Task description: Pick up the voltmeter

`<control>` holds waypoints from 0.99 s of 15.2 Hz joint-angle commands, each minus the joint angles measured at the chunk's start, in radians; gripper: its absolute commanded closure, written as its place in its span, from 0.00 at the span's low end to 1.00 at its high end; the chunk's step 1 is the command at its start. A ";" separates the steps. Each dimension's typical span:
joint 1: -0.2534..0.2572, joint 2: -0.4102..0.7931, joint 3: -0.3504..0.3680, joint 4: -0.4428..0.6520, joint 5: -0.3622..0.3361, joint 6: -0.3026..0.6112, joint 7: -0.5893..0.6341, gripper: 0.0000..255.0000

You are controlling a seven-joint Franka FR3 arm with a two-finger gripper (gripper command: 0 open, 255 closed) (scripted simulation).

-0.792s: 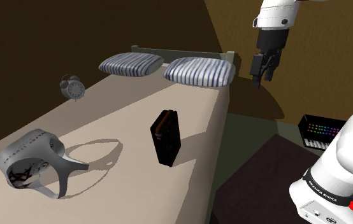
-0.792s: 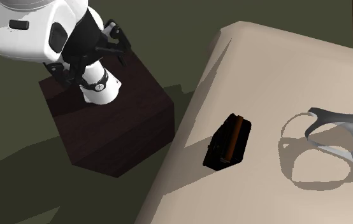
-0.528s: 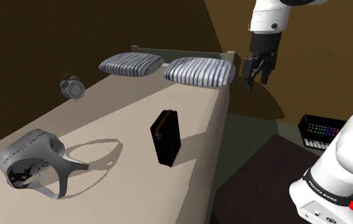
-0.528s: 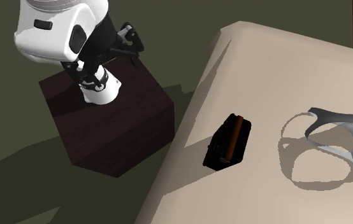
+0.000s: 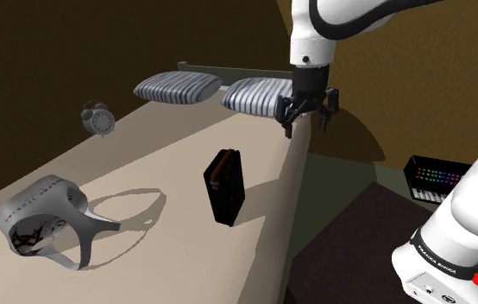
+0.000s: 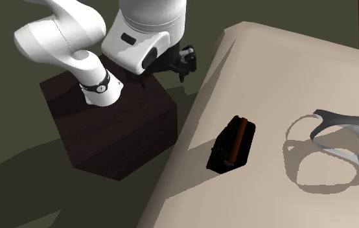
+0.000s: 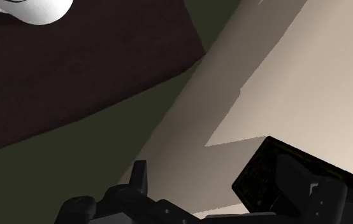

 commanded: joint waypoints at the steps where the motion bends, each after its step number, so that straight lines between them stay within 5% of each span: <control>1: -0.025 0.085 0.056 0.039 0.002 0.048 0.132 0.00; 9: -0.099 0.440 0.210 0.259 -0.111 0.155 0.646 0.00; 15: -0.079 0.725 0.213 0.473 -0.260 0.169 1.013 0.00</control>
